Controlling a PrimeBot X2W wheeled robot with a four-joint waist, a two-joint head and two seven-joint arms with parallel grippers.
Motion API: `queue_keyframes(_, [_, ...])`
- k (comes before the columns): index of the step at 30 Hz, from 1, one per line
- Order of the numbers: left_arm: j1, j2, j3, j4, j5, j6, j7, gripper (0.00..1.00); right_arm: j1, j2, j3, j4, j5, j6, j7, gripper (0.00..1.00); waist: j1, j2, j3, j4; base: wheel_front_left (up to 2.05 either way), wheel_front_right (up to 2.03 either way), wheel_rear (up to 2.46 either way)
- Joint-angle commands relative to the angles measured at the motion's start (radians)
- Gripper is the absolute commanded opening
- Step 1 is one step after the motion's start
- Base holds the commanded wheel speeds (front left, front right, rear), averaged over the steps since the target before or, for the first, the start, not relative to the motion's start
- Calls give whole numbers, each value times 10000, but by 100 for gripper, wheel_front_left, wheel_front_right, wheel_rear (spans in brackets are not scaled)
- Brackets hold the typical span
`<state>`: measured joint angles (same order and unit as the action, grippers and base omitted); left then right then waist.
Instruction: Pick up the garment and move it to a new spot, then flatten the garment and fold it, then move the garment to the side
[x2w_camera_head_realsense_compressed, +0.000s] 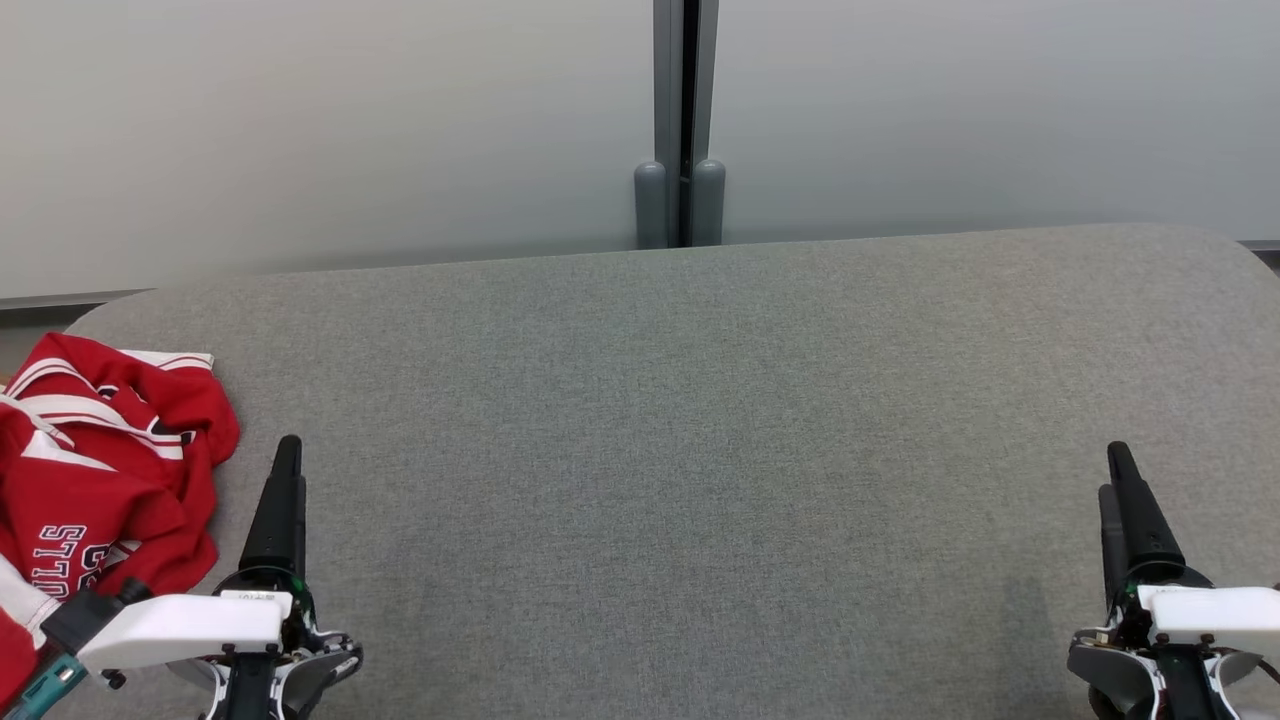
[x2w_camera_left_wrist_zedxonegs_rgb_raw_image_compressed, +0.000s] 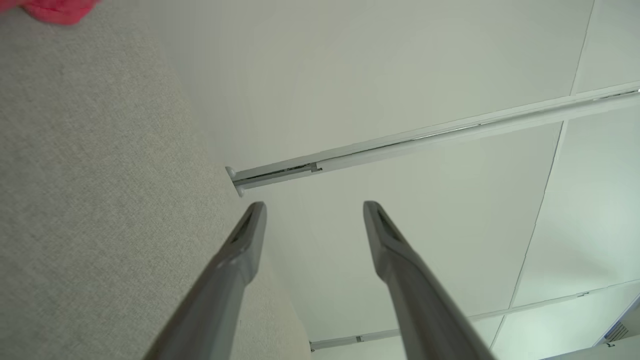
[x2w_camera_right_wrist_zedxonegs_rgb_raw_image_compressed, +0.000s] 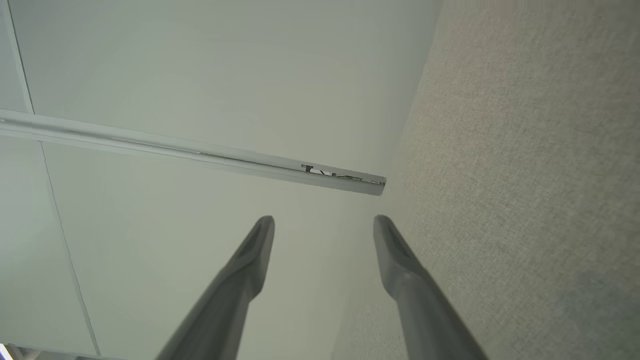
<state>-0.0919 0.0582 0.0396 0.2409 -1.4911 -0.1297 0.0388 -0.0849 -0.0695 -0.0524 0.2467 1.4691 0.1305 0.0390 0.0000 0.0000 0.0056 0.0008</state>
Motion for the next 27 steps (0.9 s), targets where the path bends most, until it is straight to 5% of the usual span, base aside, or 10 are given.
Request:
queue_keyframes(1, [-366, 137, -69, -270, 449, -9, -121, 100, -301, -147, 51, -235, -499, 1, -144, 100, 0, 0, 1, 2, 0, 0, 0])
queue_keyframes(27, [-278, 387, -775, -715, 5682, -11, -1151, 100, -347, -599, 1031, -780, -6131, 1, -1175, 100, 0, 0, -87, -1, 0, 0, 0])
